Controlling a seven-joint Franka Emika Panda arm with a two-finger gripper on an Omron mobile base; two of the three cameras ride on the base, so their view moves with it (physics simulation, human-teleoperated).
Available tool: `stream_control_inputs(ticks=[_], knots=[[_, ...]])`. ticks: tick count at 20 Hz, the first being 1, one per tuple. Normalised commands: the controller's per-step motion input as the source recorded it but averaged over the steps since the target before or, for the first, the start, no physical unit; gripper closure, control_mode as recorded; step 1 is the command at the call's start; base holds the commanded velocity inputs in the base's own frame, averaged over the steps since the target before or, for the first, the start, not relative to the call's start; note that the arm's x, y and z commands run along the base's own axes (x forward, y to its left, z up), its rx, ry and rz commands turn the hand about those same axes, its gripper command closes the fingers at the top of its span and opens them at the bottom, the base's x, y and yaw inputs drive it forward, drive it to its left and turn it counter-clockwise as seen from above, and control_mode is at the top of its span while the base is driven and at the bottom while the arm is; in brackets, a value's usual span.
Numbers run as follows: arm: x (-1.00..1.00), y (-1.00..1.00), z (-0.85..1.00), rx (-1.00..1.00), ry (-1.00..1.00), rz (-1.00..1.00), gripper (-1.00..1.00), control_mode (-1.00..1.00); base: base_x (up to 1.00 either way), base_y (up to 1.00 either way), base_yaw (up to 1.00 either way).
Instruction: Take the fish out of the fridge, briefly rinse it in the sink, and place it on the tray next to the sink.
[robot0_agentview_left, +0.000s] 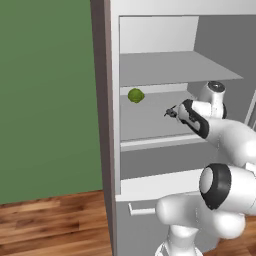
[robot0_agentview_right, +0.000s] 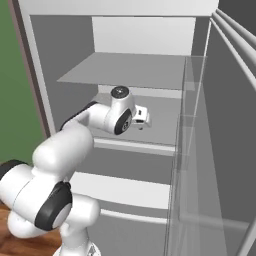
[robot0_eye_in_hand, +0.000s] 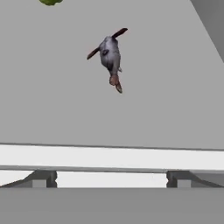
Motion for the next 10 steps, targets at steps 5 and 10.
stream_control_inputs(ticks=[5,10], knots=[[0.54,0.0,-0.21,0.0,0.0,0.02,-1.0,-1.0,0.0,0.0,0.0],[0.51,0.0,-0.16,0.0,0.0,0.0,-1.0,-1.0,0.0,0.0,0.0]])
